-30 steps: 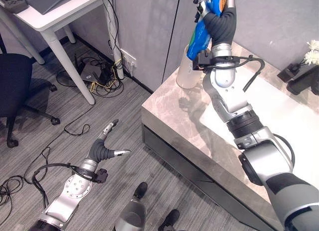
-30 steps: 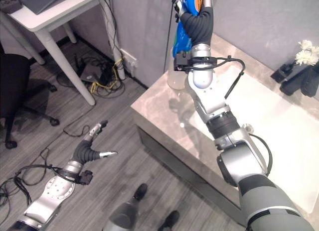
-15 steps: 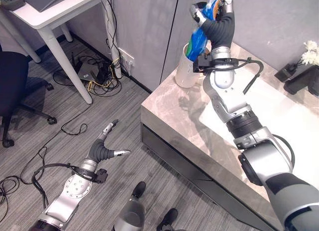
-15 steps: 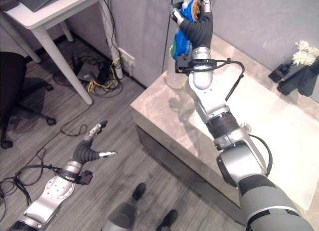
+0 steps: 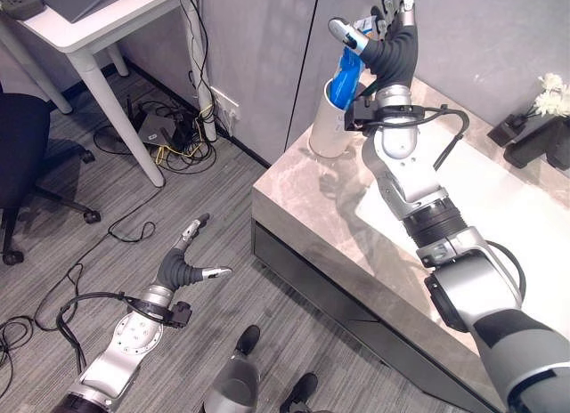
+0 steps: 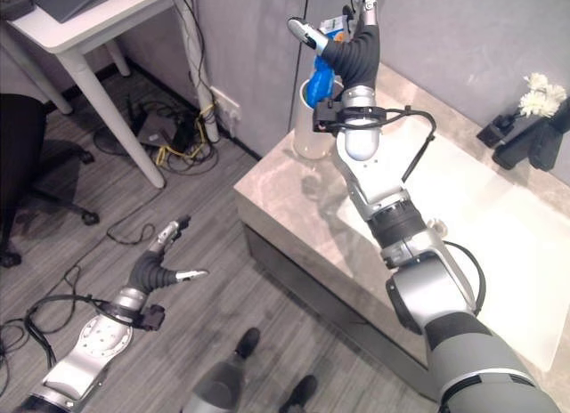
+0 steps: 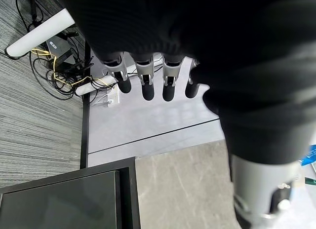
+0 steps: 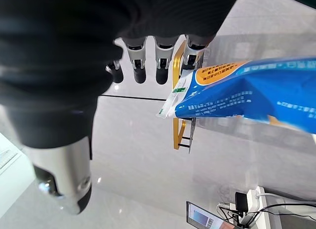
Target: Put brush and paste in cup on sink, flatten towel.
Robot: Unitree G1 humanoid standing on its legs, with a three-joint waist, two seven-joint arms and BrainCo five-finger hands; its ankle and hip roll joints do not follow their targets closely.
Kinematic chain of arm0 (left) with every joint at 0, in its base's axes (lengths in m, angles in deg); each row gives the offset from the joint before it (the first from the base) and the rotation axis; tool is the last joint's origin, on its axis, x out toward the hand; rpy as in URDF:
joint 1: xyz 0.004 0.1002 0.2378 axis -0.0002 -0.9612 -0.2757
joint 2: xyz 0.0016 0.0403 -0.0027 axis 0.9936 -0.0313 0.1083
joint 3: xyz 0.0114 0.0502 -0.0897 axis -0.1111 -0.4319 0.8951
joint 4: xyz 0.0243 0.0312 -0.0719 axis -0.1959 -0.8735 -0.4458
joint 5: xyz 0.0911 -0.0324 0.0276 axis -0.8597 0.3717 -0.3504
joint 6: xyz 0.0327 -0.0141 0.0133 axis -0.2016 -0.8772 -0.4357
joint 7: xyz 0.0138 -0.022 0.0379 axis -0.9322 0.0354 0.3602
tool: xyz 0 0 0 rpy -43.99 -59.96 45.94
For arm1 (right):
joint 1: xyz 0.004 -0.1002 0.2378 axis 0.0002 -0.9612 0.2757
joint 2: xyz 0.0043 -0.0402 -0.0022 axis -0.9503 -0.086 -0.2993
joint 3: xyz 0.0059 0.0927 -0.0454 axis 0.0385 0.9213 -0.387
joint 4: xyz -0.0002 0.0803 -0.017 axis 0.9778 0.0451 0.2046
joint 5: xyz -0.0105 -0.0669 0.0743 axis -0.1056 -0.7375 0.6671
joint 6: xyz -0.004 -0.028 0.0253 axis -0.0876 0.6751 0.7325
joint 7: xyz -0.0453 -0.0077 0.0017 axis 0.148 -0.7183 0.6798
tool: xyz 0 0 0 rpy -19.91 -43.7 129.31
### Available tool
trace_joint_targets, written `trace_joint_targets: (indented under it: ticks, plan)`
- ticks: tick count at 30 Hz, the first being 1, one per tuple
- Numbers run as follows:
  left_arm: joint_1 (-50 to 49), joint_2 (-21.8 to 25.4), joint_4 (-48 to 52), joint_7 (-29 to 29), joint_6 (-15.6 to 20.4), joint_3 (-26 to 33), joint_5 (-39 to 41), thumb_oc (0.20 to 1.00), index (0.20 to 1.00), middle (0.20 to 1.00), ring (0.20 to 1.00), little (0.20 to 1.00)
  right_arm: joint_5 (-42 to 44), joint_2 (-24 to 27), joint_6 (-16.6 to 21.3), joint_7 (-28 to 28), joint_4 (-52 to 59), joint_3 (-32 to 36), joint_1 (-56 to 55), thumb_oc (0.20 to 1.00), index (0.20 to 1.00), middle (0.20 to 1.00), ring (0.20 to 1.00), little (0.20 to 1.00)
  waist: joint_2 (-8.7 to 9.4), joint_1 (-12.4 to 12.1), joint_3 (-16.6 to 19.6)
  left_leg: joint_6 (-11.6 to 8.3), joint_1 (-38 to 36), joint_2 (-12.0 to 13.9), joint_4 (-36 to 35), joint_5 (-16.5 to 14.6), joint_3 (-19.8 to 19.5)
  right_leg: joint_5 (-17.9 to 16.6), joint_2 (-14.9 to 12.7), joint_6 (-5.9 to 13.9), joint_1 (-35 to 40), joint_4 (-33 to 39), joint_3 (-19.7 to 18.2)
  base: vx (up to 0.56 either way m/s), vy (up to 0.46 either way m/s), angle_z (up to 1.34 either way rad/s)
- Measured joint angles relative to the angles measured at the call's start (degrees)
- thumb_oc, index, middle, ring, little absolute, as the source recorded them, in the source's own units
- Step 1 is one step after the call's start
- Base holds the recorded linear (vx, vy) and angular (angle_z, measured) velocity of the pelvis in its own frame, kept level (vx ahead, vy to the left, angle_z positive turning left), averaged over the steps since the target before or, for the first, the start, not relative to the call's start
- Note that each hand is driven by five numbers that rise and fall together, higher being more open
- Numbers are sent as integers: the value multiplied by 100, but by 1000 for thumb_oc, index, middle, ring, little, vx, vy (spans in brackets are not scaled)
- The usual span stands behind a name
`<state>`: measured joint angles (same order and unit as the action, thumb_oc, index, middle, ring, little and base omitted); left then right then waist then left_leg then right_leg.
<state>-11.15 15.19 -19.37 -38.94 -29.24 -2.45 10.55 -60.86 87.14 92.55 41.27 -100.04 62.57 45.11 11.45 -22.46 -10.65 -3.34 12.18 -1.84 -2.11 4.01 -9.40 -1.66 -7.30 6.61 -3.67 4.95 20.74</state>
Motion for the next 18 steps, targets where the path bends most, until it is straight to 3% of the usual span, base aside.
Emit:
trace_joint_targets:
  ticks: [10, 18]
  plan:
    - [16, 0, 0, -55, -2, -19, 0, 1000, 1000, 1000, 1000, 1000, -323, 7, -7, -301, 466, 537, -100, 1000, 1000, 1000, 1000, 1000, -5, -1, 1, -2, -81, -14, 18, -1, -17, 0, -11, 0, 95, 1, 18, -1, -1, 0]
    - [49, -61, 8, -69, -34, -166, -3, 1000, 1000, 1000, 1000, 1000, -779, 31, -2, -657, 1588, 1297, -721, 1000, 1000, 1000, 1000, 1000, -83, 107, 34, -2, -250, -39, 3, -1, 71, -30, -57, 7, 239, 0, -38, -7, -3, -2]
